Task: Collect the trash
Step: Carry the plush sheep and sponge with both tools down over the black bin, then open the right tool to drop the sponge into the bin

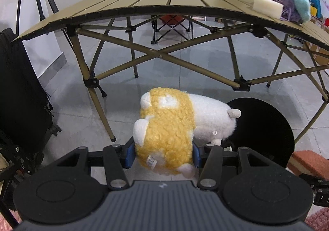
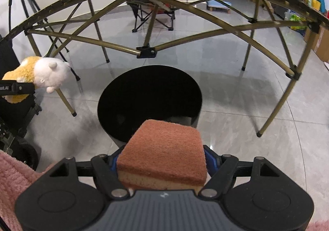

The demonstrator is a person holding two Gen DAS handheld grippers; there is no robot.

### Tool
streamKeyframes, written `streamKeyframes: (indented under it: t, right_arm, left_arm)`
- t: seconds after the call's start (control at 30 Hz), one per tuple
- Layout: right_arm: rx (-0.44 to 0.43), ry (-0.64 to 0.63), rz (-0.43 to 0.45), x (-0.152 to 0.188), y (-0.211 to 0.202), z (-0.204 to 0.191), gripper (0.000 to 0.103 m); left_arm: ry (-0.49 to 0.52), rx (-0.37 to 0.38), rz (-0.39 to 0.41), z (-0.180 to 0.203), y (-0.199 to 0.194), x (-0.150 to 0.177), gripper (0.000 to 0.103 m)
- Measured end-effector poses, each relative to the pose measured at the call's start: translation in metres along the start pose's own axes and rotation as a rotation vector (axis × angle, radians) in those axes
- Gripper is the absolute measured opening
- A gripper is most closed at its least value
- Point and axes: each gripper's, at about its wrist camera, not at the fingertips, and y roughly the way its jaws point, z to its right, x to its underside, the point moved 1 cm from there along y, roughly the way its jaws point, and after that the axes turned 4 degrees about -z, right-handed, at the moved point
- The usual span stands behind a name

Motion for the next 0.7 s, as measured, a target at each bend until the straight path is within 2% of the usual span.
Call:
streamKeyframes:
  t: [0.4,0.7]
  right_arm:
    - [-0.041,-0.134,-0.075,-0.046,0.031,-0.028,0.074]
    - [-0.047,-0.143,-0.123,-0.068,0.063,-0.041,0.074]
  left_arm:
    - [-0.037,-0.022,-0.053,-0.015,0.023,-0.009,0.052]
    - [-0.068,0.000,-0.082,-0.022,0.033,-0.019,0.052]
